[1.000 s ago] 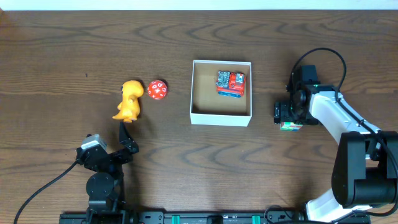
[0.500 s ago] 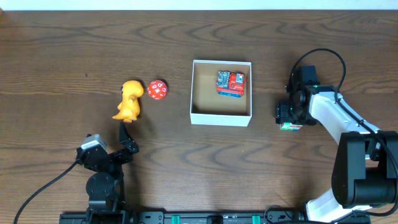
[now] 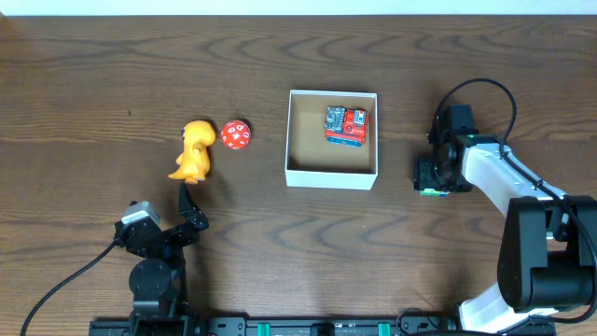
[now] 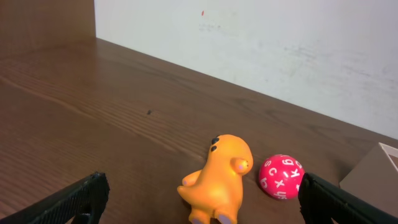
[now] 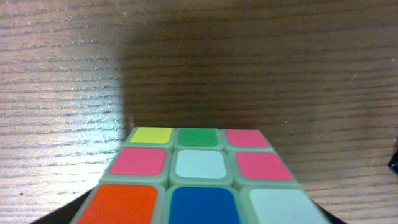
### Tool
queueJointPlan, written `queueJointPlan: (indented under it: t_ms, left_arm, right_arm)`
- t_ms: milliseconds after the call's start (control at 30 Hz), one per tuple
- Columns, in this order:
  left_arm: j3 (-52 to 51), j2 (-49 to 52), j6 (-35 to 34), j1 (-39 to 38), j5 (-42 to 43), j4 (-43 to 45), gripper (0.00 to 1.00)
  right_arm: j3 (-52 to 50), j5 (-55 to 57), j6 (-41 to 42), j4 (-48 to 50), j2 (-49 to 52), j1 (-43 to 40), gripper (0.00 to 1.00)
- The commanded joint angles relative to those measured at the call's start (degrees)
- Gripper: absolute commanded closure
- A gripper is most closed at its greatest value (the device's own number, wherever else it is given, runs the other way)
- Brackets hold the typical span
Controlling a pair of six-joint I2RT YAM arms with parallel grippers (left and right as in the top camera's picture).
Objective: Pack container
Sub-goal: 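Lower the right gripper and grasp the Rubik's cube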
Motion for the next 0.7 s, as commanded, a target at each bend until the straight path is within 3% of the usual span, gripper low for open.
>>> queueJointPlan:
  t_ms: [0,667]
  left_arm:
    - [-1.66,-0.35,-0.37,0.28,0.0,-0.66,0.02]
    - [-1.66,-0.35,-0.37,0.28,0.0,-0.66,0.02]
  right_arm:
    - [-0.28,0.42,-0.35,-0.39,0.48,0.52,0.37]
    - [4.26,-2.21,-0.28,-3.82,-5.66,4.13,0.41]
